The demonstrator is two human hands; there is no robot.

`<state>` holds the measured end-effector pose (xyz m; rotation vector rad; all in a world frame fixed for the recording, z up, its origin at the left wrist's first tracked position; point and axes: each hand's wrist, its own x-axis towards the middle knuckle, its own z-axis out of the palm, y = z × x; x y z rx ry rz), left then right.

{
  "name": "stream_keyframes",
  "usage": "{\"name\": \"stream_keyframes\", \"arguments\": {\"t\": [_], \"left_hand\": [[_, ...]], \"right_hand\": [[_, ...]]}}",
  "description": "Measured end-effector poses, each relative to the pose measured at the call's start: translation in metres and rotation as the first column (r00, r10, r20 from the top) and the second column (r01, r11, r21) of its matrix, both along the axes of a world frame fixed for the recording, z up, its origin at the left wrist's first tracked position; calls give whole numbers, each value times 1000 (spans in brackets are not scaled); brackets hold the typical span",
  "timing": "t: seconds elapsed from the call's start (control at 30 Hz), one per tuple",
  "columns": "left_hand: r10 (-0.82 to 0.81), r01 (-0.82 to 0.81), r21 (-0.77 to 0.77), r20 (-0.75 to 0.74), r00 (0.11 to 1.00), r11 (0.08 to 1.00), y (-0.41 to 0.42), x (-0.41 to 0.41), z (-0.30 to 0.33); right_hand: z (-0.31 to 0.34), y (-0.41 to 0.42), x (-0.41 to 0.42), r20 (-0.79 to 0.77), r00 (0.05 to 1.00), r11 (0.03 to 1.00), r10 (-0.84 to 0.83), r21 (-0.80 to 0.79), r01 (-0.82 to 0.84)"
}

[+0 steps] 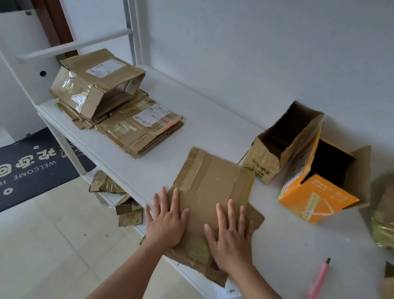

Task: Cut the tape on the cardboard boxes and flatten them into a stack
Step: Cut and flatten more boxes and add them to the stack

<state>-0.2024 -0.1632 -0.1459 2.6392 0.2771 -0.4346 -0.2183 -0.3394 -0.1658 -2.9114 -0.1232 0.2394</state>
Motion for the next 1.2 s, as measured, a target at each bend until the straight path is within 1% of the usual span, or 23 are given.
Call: {"name": "stream_keyframes", "arguments": {"t": [0.03,0.07,0.1,0.13,0.2,0.23,0.33,0.37,0.47,0.53,0.63,0.7,0.73,0.77,0.83,0.97,1.0,1.1,1.2], "left_hand": [[68,-67,-58,15,998,996,2,-1,7],[171,-167,-115,29,985,979,3,-2,15],[281,-274,-168,22,959,947,6,-2,22],[363,-358,-220,-15,932,908,9,-1,25],[424,-440,-328,-124,897,836,13,-1,32],[431,-450,-369,-137,892,813,15,-1,36],[477,-447,-432,-44,878,783,17,0,55],[500,-447,-459,-8,866,768,18,1,63],[547,-432,-541,62,835,722,25,2,86],[571,-425,-615,51,819,664,34,5,97],[613,-410,-742,2,790,531,49,11,113],[617,-403,-789,-38,786,464,63,16,121],[617,-398,-802,-47,785,445,73,19,123],[620,-395,-807,-46,783,439,84,23,125],[628,-400,-798,-36,778,450,109,33,126],[626,-422,-788,-60,777,448,166,61,127],[624,-412,-787,-45,780,460,182,71,127],[615,-360,-760,66,786,541,237,105,130],[563,-295,-727,150,813,620,299,144,133]], "right_hand": [[4,-4,1,-14,1000,999,9,39,-9],[7,-9,2,-23,1000,994,10,105,-8],[9,-14,3,-19,1000,983,-1,183,5],[9,-18,1,-13,1000,967,-23,252,25],[7,-24,-7,3,996,941,-85,330,79],[7,-25,-11,27,993,932,-119,349,102],[16,-20,-17,122,974,898,-189,423,121],[22,-17,-15,127,971,878,-202,462,122],[45,-7,-8,77,970,806,-230,574,145],[62,2,-2,51,967,758,-248,632,161],[84,18,8,28,973,641,-230,757,129],[95,31,16,25,979,561,-202,822,95],[100,40,20,18,982,526,-188,846,86],[104,50,24,11,985,500,-175,862,79],[112,73,34,24,985,482,-172,874,63],[126,132,68,65,967,482,-245,874,63],[128,149,80,71,962,483,-263,873,67],[137,208,118,99,948,478,-303,876,61],[144,275,163,112,909,455,-401,886,91]]}}
